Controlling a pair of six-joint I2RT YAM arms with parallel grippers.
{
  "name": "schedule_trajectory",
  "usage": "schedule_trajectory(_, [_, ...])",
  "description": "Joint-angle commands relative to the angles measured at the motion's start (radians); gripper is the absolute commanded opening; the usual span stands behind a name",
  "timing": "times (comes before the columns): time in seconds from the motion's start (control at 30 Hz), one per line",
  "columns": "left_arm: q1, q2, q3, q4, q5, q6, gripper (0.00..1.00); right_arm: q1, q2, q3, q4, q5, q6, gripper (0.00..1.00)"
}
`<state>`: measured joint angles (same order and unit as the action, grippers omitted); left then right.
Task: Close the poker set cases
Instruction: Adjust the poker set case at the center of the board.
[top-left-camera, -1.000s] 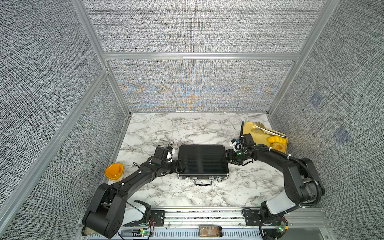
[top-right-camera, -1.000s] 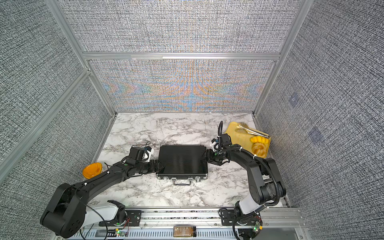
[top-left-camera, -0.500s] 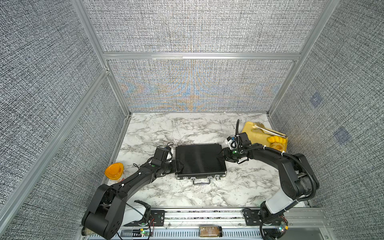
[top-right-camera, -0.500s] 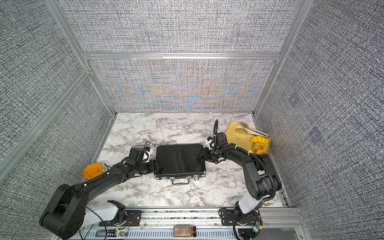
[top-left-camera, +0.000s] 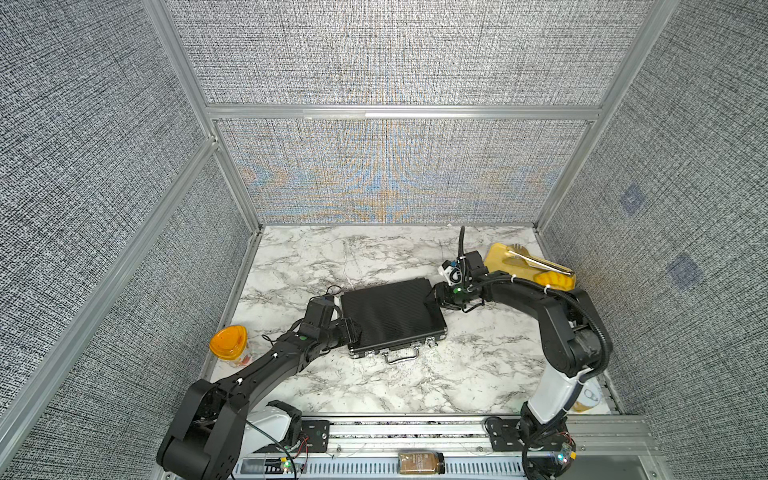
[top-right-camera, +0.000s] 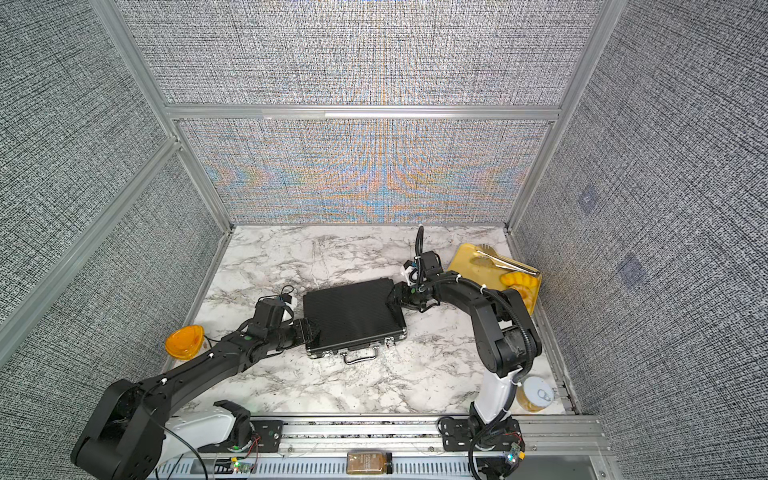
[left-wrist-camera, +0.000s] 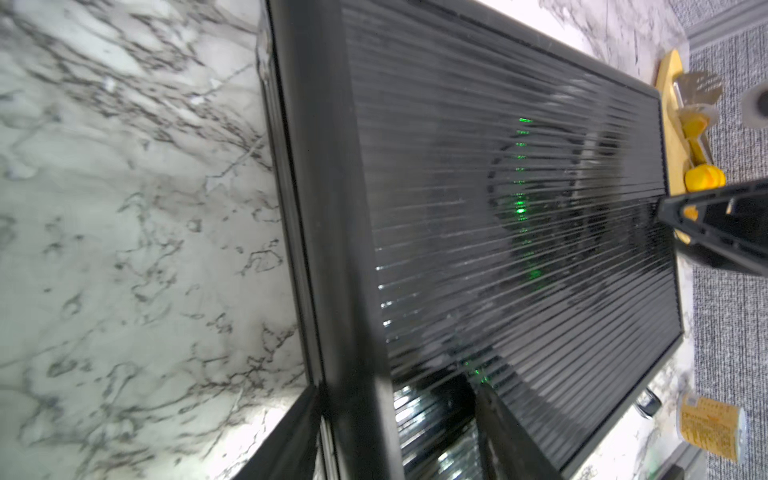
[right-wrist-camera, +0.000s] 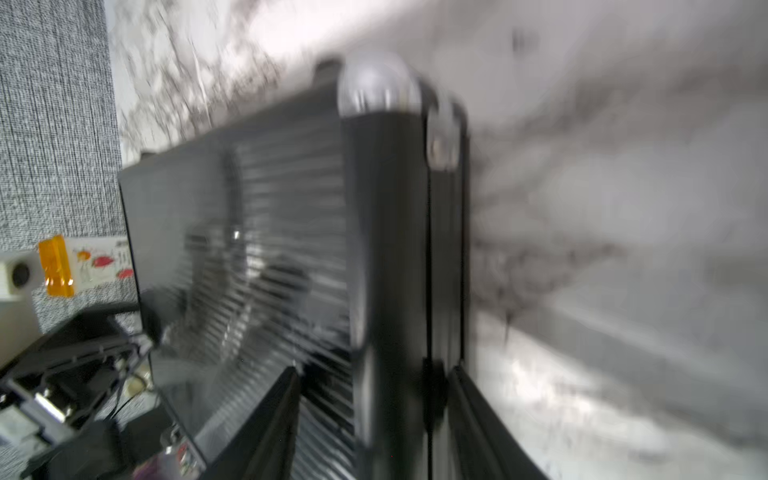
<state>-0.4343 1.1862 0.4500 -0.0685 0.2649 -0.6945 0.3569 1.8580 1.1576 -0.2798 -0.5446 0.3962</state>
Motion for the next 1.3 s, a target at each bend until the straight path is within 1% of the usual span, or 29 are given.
schedule_trajectory(0.0, [-0.009,-0.002,-0.020,-0.094,0.037,0.015,0.58,0.045,0.063,0.052,-0.036,-0.105,-0.034,0.49])
schedule_trajectory(0.17, [-0.008,0.001,-0.021,-0.096,0.036,0.010,0.58,0.055,0.141,0.164,-0.076,-0.114,-0.054,0.49])
schedule_trajectory(0.37, [-0.009,0.001,-0.011,-0.123,0.019,0.009,0.58,0.047,0.140,0.178,-0.120,-0.077,-0.069,0.49])
schedule_trajectory(0.6, [-0.009,-0.005,-0.014,-0.147,0.004,0.009,0.58,0.007,0.025,0.114,-0.151,0.007,-0.043,0.55])
schedule_trajectory(0.87, [-0.009,-0.010,-0.020,-0.154,0.001,0.010,0.57,0.003,-0.139,-0.016,-0.160,0.046,0.029,0.56])
schedule_trajectory(1.07, [-0.009,-0.011,-0.020,-0.170,-0.006,0.018,0.57,0.039,-0.273,-0.128,-0.137,0.064,0.114,0.51])
schedule_trajectory(1.13, [-0.009,-0.012,-0.021,-0.175,-0.005,0.021,0.57,0.055,-0.305,-0.151,-0.134,0.075,0.140,0.46])
schedule_trajectory(1.2, [-0.008,-0.011,-0.020,-0.179,-0.007,0.023,0.57,0.075,-0.335,-0.172,-0.125,0.085,0.169,0.39])
schedule_trajectory(1.27, [-0.008,-0.009,-0.020,-0.180,-0.007,0.026,0.57,0.090,-0.356,-0.189,-0.120,0.097,0.191,0.36])
